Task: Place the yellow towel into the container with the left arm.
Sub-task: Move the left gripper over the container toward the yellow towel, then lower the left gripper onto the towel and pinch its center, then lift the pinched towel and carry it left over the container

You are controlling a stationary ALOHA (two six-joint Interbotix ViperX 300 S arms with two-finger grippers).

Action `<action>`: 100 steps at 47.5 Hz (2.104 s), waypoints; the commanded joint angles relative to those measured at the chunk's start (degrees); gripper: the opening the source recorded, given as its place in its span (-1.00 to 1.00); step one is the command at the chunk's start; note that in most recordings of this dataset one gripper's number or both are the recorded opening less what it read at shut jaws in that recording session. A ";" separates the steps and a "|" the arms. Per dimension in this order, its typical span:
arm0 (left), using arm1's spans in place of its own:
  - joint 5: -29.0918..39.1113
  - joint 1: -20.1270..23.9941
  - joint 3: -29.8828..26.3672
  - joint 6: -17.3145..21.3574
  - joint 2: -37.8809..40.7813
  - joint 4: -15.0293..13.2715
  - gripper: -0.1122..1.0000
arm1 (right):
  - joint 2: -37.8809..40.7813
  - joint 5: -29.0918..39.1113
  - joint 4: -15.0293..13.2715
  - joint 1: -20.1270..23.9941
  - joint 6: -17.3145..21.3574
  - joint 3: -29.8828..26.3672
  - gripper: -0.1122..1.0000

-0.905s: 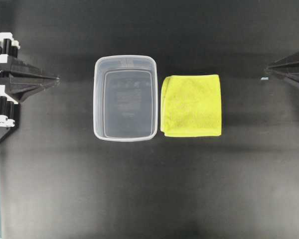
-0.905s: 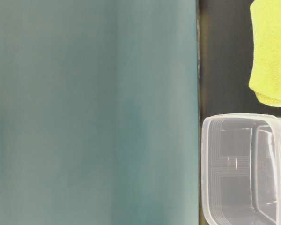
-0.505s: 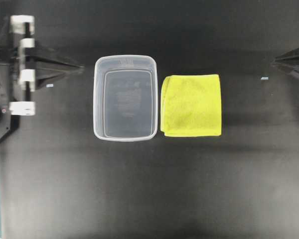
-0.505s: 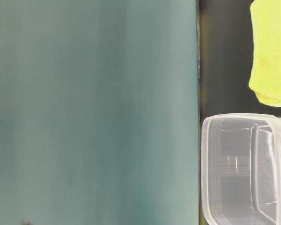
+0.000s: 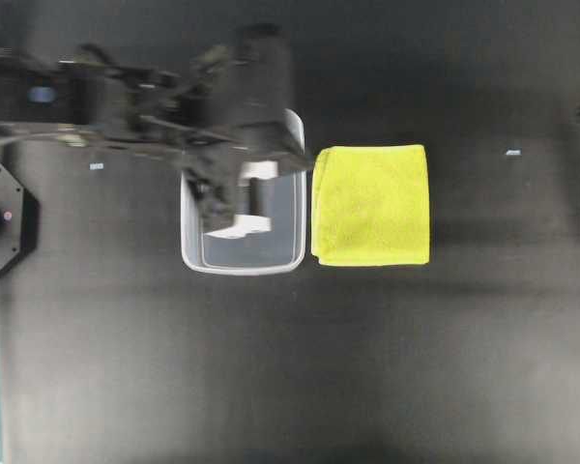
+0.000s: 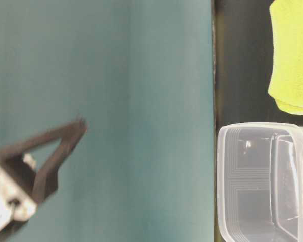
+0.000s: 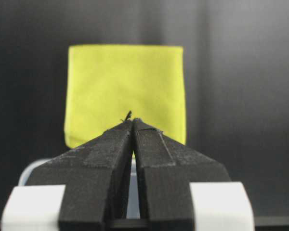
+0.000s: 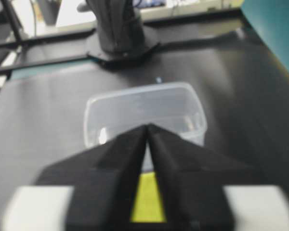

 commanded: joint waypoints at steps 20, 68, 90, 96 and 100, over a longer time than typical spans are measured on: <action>12.48 0.62 -17.23 6.68 18.54 0.26 0.51 | -2.29 -2.20 -1.41 -0.79 -0.70 -1.14 0.60; 12.83 -1.32 -23.64 9.93 42.19 0.26 0.43 | -3.78 -6.06 -1.32 -2.11 -0.09 -1.85 0.62; 18.37 -1.93 -30.67 10.02 32.78 0.26 -0.68 | -4.13 -7.91 -1.14 -2.11 0.00 -2.02 0.61; 22.06 -1.32 -30.76 9.84 26.37 0.26 -0.68 | -4.13 -8.53 -1.14 -2.11 0.00 -2.02 0.61; 25.40 -0.88 -29.79 9.84 22.32 0.26 -0.68 | -4.13 -8.61 -1.14 -2.11 0.00 -2.02 0.61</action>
